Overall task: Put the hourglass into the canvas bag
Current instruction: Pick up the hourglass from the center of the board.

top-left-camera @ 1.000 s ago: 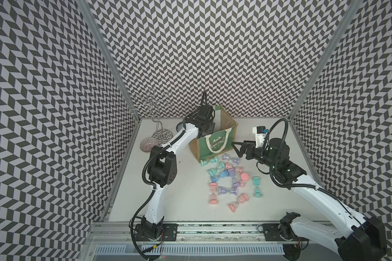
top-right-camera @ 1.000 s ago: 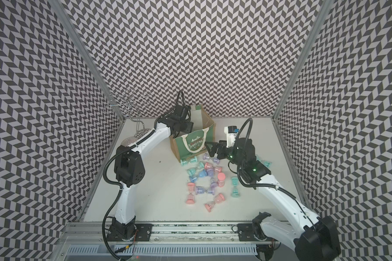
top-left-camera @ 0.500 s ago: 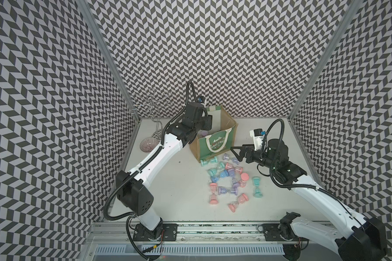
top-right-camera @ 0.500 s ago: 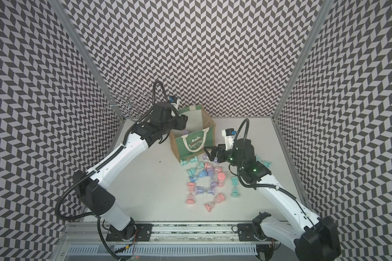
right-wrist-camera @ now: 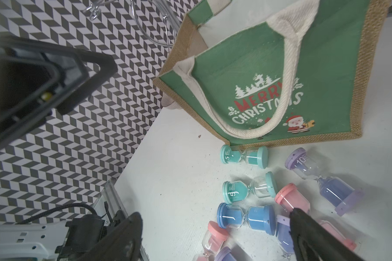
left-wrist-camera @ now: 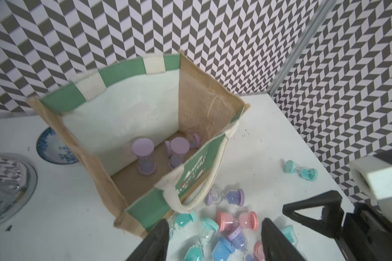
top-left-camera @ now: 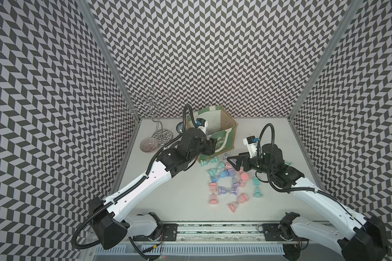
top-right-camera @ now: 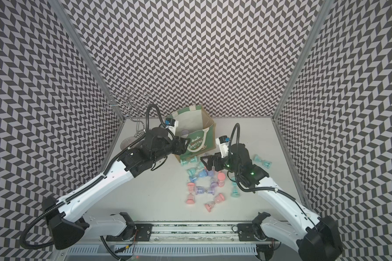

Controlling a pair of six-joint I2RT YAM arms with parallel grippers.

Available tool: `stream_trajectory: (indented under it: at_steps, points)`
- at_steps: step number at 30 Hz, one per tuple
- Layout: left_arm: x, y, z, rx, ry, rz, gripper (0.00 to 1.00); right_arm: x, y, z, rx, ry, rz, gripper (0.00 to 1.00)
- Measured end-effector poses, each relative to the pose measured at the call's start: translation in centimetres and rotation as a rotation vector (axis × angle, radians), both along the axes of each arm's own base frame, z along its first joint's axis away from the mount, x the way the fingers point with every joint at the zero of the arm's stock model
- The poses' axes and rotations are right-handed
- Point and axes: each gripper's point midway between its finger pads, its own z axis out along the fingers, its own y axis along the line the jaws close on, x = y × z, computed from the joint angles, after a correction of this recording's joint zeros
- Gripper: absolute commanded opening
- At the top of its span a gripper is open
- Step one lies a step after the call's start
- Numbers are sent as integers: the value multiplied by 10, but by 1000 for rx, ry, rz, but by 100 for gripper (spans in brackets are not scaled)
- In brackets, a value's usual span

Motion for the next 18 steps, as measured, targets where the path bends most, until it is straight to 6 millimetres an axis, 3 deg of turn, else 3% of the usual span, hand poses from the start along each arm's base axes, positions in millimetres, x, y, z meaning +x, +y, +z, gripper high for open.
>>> stream_trajectory:
  at_steps: [8,18]
  points:
    - [-47,-2,-45,-4,108,-38,67,-19,10,-17,-64,22,47,99]
    - [-81,8,-131,70,307,-41,68,-37,12,-38,-124,66,73,99]
